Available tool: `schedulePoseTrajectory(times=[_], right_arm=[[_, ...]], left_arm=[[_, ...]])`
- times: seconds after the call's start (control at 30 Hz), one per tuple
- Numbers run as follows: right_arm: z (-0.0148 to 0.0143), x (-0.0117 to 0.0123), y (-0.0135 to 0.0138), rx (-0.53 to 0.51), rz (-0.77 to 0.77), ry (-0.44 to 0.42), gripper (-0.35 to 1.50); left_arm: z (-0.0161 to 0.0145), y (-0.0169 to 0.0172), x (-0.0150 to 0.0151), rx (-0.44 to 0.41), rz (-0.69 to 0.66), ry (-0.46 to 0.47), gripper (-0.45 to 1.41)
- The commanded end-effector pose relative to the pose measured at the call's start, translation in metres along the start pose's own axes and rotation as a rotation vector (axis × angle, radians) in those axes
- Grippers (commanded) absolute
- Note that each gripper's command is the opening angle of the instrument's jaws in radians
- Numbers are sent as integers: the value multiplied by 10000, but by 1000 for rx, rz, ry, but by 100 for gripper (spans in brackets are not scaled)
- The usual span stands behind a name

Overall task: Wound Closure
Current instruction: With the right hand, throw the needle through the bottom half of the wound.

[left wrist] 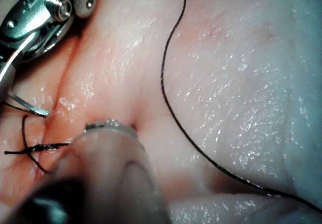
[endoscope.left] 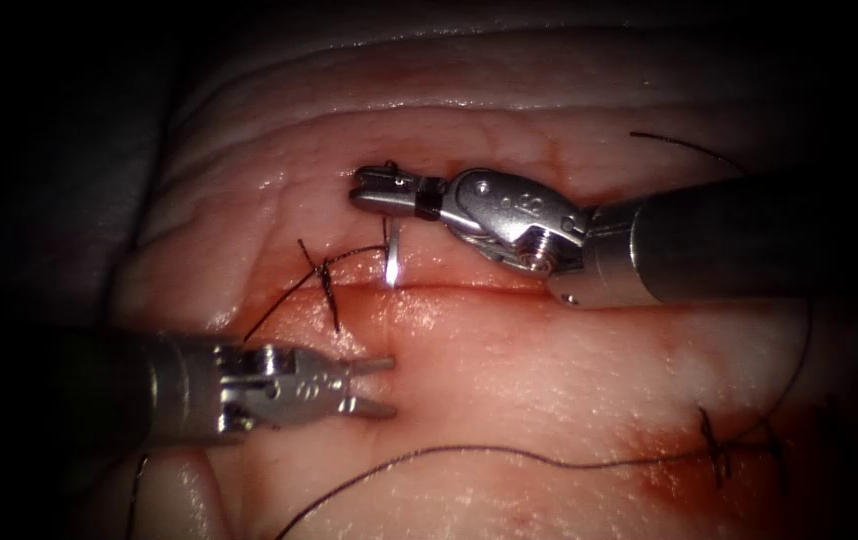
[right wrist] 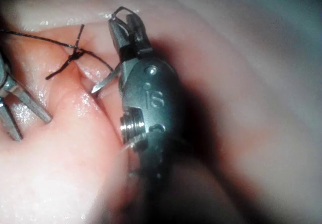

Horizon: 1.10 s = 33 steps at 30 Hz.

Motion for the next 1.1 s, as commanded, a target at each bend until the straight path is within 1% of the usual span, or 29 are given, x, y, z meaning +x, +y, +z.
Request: schedulePoseTrajectory(times=[0.03, 0.2, 0.4, 0.53, 0.73, 0.9, 1.1], right_arm=[[8, -7, -2, 9, 25, 0, -35], [8, -6, -2, 23, 78, -2, -35], [8, -7, -5, 75, 168, -4, -35], [8, -8, -8, 95, 194, -10, -35], [4, -10, -23, 117, 226, -16, -35], [4, -15, -47, 149, 260, -26, -35], [3, -17, -52, 157, 298, -37, -35]], left_arm=[[8, 2, 0, -1, 0, 1, 12], [8, 0, 0, -2, 1, 1, 10], [7, 0, -2, -3, 3, 2, 10], [6, 0, -2, -4, 3, 2, 10], [3, 0, -4, -7, 5, 3, 10], [1, 1, -7, -9, 7, 4, 10], [-1, 1, -8, -11, 3, 5, 9]])
